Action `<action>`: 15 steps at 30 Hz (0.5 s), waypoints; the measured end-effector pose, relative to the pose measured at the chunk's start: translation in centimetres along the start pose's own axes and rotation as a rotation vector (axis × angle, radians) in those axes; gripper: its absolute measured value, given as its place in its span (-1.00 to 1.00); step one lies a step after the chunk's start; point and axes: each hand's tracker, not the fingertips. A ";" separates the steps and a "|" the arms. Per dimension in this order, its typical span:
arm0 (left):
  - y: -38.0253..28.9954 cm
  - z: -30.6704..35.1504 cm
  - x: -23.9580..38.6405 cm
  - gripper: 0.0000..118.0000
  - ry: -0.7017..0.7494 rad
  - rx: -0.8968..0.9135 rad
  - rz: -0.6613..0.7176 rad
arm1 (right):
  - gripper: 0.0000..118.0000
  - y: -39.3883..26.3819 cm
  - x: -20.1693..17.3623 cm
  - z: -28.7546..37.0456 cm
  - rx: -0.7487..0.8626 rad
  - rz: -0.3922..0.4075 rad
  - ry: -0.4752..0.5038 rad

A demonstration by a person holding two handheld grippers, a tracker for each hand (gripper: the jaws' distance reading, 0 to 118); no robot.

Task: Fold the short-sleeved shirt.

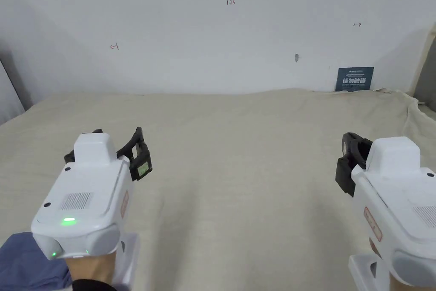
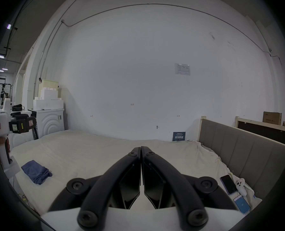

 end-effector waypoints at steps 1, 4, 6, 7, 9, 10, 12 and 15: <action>-0.5 0.3 0.5 -0.25 -0.006 0.017 -0.002 | -1.00 -0.2 -0.1 -0.1 0.002 0.003 -0.009; -1.4 0.9 1.6 -0.94 -0.033 0.025 0.026 | -1.00 -0.6 -0.1 -0.5 0.005 -0.001 -0.026; -2.0 1.3 2.0 -1.00 -0.059 0.032 0.045 | -1.00 -0.9 -0.2 -0.9 0.004 -0.004 -0.039; -2.1 1.6 2.7 -1.00 -0.056 0.047 0.039 | -1.00 -1.0 -0.3 -1.0 0.004 -0.005 -0.045; -2.2 1.5 3.2 -1.00 -0.056 0.029 0.016 | -1.00 -1.1 -0.3 -1.3 0.003 -0.008 -0.052; -2.2 1.5 3.2 -1.00 -0.069 0.028 0.016 | -1.00 -1.1 -0.4 -1.4 0.001 -0.011 -0.054; -2.2 1.7 3.6 -1.00 -0.078 0.024 0.016 | -1.00 -1.1 -0.6 -1.6 0.002 -0.011 -0.059; -2.2 1.7 3.9 -1.00 -0.091 0.022 0.016 | -1.00 -1.0 -0.8 -1.9 0.002 -0.016 -0.059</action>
